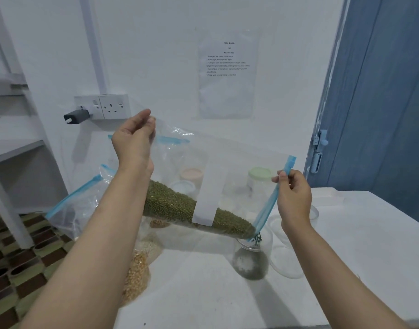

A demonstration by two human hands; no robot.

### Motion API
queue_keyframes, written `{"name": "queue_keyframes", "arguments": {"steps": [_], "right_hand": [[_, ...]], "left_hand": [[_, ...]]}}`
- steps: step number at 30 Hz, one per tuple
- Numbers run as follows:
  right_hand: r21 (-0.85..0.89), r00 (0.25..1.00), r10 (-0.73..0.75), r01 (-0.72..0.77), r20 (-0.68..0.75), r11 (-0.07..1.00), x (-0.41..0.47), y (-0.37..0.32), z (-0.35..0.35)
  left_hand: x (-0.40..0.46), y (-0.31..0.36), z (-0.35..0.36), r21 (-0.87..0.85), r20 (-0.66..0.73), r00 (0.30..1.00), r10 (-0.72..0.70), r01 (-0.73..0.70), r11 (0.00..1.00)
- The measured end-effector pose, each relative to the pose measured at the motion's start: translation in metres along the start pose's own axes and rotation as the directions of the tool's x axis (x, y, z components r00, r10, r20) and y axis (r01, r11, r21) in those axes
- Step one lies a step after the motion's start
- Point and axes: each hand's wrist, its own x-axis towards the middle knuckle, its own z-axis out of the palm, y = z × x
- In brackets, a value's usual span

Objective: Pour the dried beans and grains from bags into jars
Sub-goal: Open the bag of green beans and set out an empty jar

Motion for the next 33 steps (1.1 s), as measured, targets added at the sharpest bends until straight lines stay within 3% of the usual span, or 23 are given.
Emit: {"name": "queue_keyframes", "arguments": {"steps": [33], "right_hand": [[-0.014, 0.999, 0.02, -0.02, -0.026, 1.0, 0.0053, -0.0013, -0.0048]], "left_hand": [[0.0056, -0.0061, 0.0073, 0.072, 0.04, 0.998, 0.042, -0.045, 0.996]]}}
